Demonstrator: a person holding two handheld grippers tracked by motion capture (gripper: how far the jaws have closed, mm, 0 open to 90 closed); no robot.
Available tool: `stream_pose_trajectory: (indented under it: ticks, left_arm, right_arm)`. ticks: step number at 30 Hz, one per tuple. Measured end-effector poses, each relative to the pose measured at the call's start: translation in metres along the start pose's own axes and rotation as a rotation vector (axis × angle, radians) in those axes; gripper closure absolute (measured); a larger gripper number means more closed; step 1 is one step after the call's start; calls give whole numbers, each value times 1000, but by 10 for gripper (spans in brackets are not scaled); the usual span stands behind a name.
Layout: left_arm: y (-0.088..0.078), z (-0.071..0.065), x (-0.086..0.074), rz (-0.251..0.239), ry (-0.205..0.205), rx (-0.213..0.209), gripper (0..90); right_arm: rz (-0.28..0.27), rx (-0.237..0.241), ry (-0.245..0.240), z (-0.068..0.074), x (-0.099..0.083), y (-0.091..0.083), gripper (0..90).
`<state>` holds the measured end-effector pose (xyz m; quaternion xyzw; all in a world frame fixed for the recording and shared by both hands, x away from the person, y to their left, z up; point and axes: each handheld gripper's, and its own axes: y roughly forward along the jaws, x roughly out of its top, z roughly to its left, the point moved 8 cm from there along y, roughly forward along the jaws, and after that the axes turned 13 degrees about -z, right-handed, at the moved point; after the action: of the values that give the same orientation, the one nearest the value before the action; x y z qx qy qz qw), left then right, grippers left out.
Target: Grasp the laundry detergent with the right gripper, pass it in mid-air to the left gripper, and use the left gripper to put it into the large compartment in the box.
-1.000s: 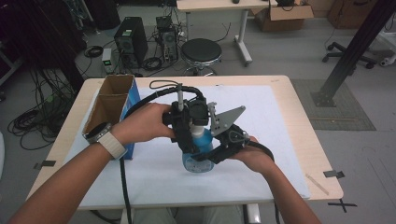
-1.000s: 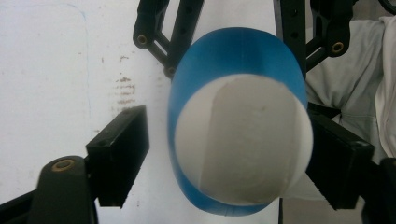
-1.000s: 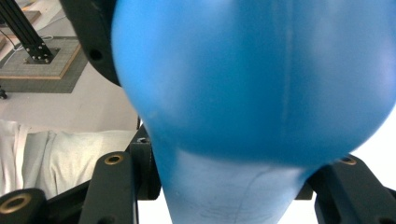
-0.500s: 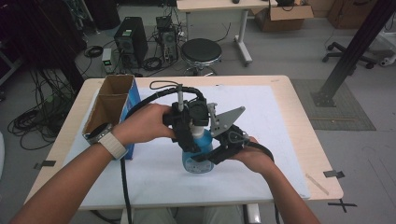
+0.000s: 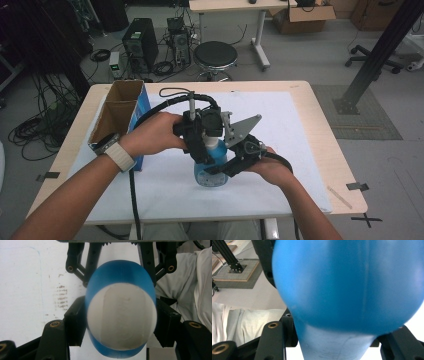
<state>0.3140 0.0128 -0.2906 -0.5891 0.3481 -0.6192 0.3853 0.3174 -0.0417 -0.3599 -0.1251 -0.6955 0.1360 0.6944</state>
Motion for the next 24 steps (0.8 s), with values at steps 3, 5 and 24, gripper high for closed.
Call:
stream_pose_trajectory:
  ticks: [3,5,24]
  left_arm:
    - [-1,0,1,6,-3,1,383]
    - [-2,0,2,8,-7,4,383]
    - [-27,15,-7,54,-125,133,383]
  right_arm:
    - [-2,1,-1,0,1,-1,442]
    - [-9,1,1,0,1,-1,440]
    - [25,-154,169,-19,-21,-74,113]
